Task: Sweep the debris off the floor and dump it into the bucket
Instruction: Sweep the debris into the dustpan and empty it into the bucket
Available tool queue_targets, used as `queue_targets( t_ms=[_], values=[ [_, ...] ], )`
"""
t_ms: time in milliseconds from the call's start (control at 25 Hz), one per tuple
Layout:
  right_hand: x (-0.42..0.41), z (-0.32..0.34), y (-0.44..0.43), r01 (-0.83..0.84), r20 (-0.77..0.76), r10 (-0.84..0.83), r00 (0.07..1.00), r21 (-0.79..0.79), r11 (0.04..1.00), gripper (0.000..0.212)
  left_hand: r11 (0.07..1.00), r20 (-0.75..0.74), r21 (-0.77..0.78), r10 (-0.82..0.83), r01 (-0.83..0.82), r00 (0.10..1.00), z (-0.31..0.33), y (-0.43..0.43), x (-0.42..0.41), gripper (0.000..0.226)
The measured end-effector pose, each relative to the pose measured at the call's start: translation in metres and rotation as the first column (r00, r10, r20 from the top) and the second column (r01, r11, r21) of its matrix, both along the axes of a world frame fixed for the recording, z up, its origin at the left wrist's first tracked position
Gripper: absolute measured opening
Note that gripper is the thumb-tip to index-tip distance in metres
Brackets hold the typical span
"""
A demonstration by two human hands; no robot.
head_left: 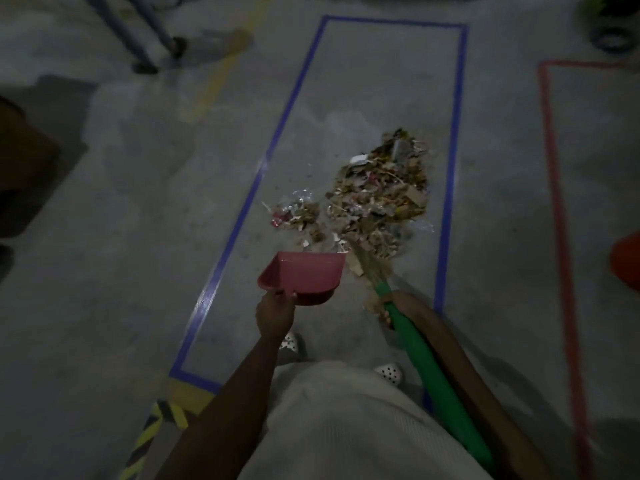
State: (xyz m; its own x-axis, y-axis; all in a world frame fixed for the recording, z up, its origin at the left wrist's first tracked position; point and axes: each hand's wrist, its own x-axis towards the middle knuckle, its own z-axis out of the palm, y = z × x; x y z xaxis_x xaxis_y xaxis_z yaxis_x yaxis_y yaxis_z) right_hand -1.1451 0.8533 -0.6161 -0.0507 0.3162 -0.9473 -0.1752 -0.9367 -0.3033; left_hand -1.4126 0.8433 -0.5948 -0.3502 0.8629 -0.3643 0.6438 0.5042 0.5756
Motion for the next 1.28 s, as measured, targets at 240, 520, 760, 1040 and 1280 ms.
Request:
queue_targets(
  t_ms=[240, 520, 760, 1040, 1280],
  values=[
    [-0.120, 0.000, 0.038, -0.253, 0.103, 0.247, 0.964, 0.053, 0.966, 0.024, 0.944, 0.232, -0.057, 0.328, -0.324, 0.916, -0.013, -0.013, -0.122, 0.038],
    [-0.274, -0.002, 0.057, -0.401, 0.213, 0.388, 0.897, 0.020, 0.916, 0.015, 0.909, 0.392, -0.206, 0.417, -0.363, 0.820, -0.021, 0.013, -0.295, 0.045],
    [-0.349, 0.012, 0.064, -0.532, 0.252, 0.526, 0.812, -0.050, 0.845, 0.016, 0.847, 0.377, -0.414, 0.494, -0.334, 0.784, -0.042, 0.033, -0.365, 0.052],
    [-0.399, -0.036, 0.112, -0.379, 0.060, 0.384, 0.921, -0.080, 0.922, 0.010, 0.754, 0.289, -0.533, 0.589, -0.384, 0.755, -0.082, 0.055, -0.384, 0.055],
    [-0.403, -0.121, 0.136, -0.568, 0.063, 0.595, 0.801, -0.233, 0.789, 0.016, 0.835, 0.182, -0.477, 0.401, -0.276, 0.898, -0.111, 0.106, -0.379, 0.068]
  ],
)
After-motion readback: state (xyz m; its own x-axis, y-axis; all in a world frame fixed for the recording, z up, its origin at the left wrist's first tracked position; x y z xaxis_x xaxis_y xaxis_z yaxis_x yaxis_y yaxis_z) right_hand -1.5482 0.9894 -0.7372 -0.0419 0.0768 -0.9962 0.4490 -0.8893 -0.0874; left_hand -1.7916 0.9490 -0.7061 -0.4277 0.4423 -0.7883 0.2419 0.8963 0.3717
